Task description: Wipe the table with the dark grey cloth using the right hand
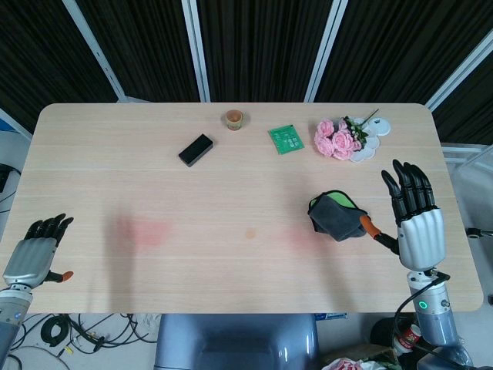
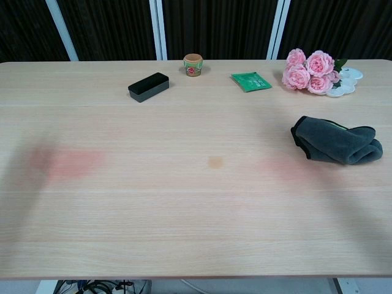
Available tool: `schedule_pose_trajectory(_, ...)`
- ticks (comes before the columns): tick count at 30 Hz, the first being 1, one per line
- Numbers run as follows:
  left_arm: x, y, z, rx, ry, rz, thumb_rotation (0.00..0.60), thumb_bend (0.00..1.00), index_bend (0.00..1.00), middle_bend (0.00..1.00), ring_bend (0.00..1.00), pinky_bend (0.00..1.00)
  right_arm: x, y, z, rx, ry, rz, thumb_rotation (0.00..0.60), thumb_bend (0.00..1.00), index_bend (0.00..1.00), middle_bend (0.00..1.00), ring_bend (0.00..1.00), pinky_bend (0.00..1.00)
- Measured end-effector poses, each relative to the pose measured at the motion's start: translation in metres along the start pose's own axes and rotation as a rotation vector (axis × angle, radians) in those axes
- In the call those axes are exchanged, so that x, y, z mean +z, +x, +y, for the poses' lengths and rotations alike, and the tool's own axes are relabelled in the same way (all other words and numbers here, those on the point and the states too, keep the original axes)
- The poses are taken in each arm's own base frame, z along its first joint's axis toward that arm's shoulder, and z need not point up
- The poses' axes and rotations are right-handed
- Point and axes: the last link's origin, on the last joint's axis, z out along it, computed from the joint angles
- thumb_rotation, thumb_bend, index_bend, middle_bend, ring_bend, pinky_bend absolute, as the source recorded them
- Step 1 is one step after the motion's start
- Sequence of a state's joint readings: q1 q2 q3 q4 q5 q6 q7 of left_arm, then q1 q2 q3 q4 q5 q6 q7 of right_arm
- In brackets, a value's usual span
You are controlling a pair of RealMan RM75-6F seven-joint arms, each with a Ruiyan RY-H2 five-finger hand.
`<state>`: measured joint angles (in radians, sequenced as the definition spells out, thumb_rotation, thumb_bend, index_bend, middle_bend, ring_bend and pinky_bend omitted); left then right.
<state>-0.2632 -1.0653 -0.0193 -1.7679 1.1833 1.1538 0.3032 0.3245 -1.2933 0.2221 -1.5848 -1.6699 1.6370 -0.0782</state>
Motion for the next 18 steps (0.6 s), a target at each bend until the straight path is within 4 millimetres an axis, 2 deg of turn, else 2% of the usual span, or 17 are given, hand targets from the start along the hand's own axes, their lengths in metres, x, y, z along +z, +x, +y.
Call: schedule_pose_trajectory(18, -0.0006, -0.0009, 0.0000, 0.003, -0.002, -0.006, 0.600, 0.00, 0.00, 0.00, 0.00, 0.00, -0.0012, -0.0013, -0.0011, 0.003, -0.003, -0.011, 0.600, 0.00, 0.00, 0.00, 0.00, 0.09)
